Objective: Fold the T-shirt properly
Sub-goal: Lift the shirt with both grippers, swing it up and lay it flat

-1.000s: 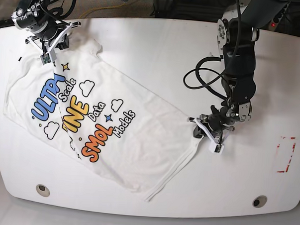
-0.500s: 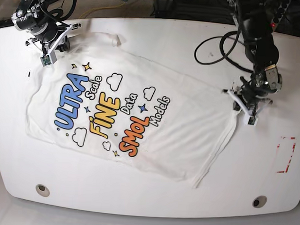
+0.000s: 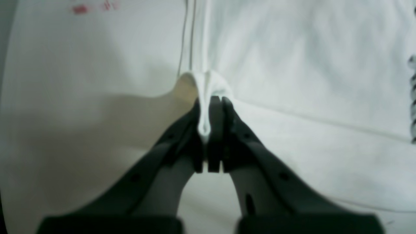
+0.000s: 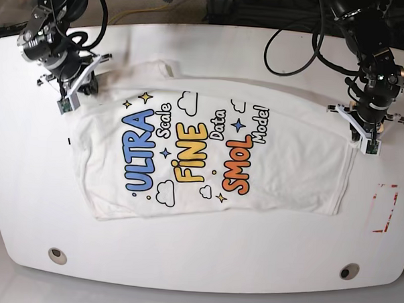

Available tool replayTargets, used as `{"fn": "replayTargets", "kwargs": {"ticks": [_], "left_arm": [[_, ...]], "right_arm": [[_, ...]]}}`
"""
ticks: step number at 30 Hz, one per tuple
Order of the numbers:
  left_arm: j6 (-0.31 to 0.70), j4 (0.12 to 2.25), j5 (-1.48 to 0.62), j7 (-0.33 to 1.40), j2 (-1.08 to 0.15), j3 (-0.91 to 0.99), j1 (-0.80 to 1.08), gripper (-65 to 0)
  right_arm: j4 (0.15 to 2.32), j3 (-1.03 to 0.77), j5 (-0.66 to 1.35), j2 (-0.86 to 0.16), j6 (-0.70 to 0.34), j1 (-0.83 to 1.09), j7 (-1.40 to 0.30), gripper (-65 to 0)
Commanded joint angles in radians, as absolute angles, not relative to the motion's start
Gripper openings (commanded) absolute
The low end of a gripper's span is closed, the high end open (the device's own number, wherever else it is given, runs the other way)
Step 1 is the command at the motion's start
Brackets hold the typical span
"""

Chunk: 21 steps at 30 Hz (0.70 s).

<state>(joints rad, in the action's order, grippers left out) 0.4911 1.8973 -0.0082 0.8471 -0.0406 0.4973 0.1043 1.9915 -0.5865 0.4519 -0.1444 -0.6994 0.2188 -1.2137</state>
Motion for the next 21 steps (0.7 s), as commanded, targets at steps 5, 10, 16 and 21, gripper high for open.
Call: {"fn": "replayTargets", "kwargs": {"ticks": [5,10,16,21], "left_arm": [[0.484,1.979,-0.018,0.921,-0.05,0.478,-0.062,-65.0],[0.486,1.988,-0.018,1.029,-0.077,0.475,-0.231,-65.0],[0.484,1.982,-0.016,1.043,-0.143,0.435,-0.386,-65.0],[0.484,1.98,-0.015,1.043,-0.182,0.403,-0.521,-65.0]], "right_arm": [[1.954,-0.545,0.472,-0.174,-0.698,0.013,-1.193,-65.0],[1.819,-0.507,0.47,-0.226,-0.698,-0.203,-1.194,-65.0],[1.618,-0.492,0.47,-0.277,-0.698,-0.444,-1.194,-65.0],[1.457,-0.406,0.47,-0.331,-0.698,-0.664,-1.188,-65.0]]}}
